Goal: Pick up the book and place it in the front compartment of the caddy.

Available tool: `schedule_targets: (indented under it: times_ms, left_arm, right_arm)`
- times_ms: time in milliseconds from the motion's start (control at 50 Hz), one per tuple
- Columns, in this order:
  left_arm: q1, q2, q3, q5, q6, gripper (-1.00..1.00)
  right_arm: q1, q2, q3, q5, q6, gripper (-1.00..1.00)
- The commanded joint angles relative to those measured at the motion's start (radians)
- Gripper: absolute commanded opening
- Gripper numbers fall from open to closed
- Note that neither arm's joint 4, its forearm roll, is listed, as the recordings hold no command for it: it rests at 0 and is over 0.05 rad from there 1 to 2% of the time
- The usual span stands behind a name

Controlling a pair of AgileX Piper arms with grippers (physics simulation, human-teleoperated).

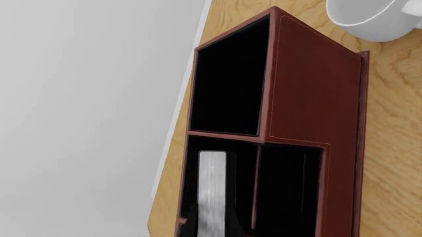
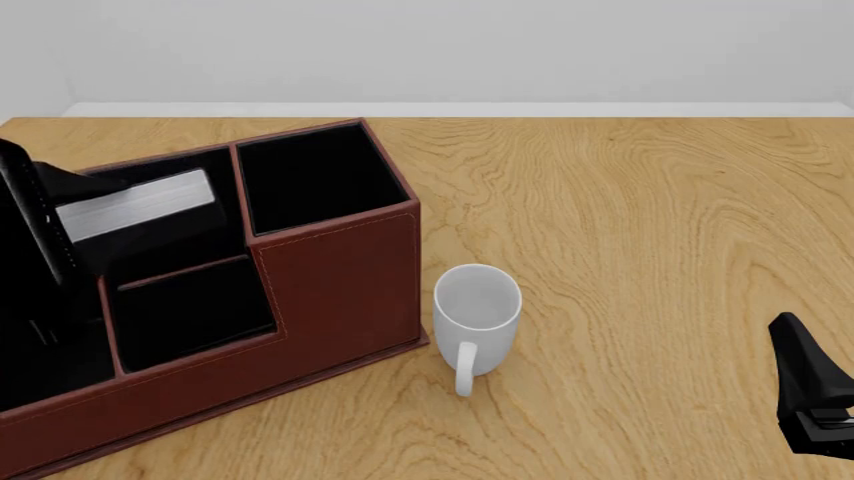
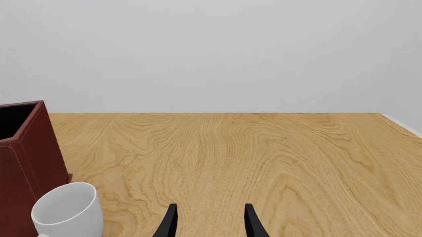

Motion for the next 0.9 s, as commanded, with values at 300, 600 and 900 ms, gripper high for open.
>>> schedule_targets:
  times_ms: [300,600,900]
  left_arm:
    - [0.013,0.038,0.088,-0.101,0.029,-1.0]
    - [0.045,0.085,0.146,-0.186,0.055,-1.0]
    - [0.035,0.111,0.15,-0.22,0.028,-1.0]
  right_arm:
    - [0.0,0.0,0.0,0.0,0.0,1.0]
    - [0.0,0.0,0.0,0.0,0.0,1.0]
    - [0.0,0.0,0.0,0.0,0.0,1.0]
